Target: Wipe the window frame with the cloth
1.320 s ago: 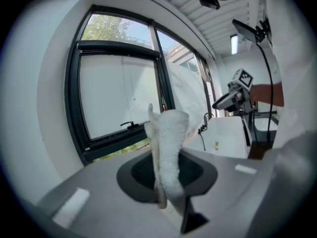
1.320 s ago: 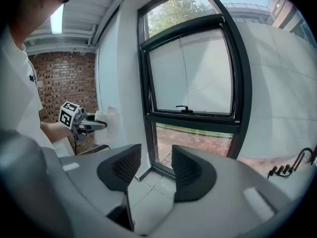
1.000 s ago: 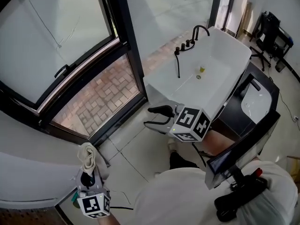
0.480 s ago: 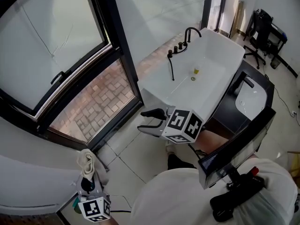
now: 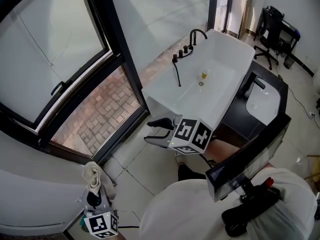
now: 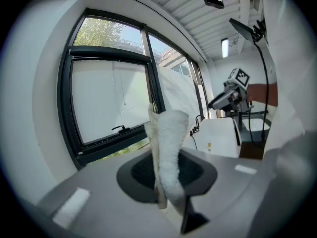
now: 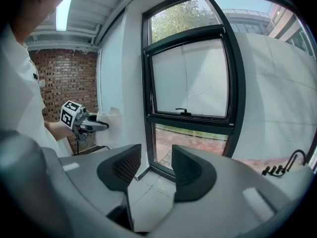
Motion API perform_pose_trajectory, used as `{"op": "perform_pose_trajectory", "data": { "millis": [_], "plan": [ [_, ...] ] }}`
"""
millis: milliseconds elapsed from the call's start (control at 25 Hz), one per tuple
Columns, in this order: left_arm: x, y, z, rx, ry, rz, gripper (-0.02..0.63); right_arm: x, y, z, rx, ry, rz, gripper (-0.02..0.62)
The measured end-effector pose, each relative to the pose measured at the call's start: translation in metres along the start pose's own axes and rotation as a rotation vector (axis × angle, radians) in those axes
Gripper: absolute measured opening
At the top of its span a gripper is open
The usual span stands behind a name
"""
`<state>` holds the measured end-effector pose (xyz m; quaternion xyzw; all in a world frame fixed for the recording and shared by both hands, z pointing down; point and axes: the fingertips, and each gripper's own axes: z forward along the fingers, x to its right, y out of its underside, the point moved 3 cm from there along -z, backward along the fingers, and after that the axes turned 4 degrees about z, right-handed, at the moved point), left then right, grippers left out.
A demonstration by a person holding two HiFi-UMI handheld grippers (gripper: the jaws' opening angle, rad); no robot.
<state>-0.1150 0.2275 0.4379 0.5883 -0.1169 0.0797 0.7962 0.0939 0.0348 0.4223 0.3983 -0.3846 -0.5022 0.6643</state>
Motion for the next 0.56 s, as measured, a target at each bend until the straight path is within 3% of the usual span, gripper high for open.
{"op": "perform_pose_trajectory", "data": {
  "millis": [560],
  "plan": [
    [0.0019,-0.0029,-0.0022,0.012,0.015,0.015,0.092,-0.0073,0.0022,-0.004,0.005,0.012,0.003,0.195]
  ]
}}
